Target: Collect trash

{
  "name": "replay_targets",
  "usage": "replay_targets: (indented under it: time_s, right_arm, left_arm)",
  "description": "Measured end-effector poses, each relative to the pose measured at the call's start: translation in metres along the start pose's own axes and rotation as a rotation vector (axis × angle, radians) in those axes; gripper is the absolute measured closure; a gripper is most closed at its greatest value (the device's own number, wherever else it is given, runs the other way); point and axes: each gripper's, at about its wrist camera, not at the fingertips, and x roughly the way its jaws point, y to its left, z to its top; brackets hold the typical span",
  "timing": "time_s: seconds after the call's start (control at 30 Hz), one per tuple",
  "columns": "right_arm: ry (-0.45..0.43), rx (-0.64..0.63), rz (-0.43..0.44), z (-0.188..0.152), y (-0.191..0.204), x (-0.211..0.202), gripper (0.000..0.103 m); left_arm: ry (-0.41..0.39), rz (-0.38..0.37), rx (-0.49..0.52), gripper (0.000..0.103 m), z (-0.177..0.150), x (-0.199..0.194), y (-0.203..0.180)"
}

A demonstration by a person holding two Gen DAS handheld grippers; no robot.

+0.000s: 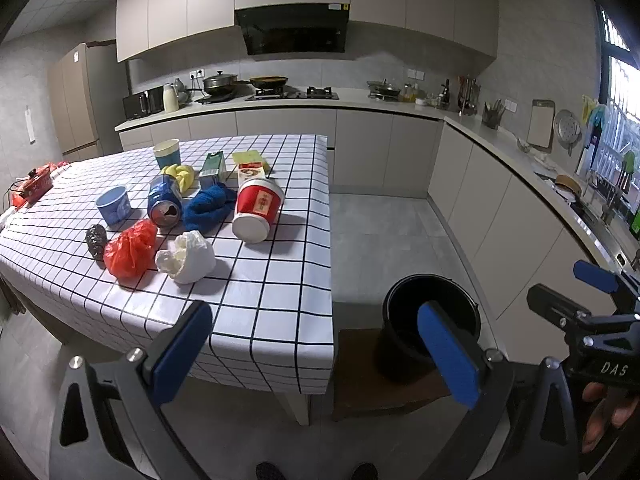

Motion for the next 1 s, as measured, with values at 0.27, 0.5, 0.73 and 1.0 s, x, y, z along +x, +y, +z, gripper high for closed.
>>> replay_targets:
  time_s: [0.27, 0.5, 0.73, 1.0]
  right_arm:
    - [-0.008, -0.004, 0.002, 0.0025, -0.0024, -0.0026, 0.0]
    - [-0.01, -0.005, 0.001, 0.0026, -0.0028, -0.0035, 0.0]
    - [-0.01, -0.005, 0.0, 0.0027, -0.0028, -0.0036, 0.0]
    - [-0.011, -0.005, 0.001, 0.0035, -0.0031, -0.0035, 0.0]
  left_arm:
    - [-0.005, 0.004, 0.004, 0.0, 0.001, -0.0022, -0.0012]
    - [-0.007, 0.006, 0.005, 0.0, 0.0015, -0.0031, -0.0014]
    - [-0.009, 0.005, 0.005, 0.0, 0.002, -0.0041, -0.0015]
    - [-0.011, 0.004, 0.005, 0.0, 0.0022, -0.0046, -0.0017]
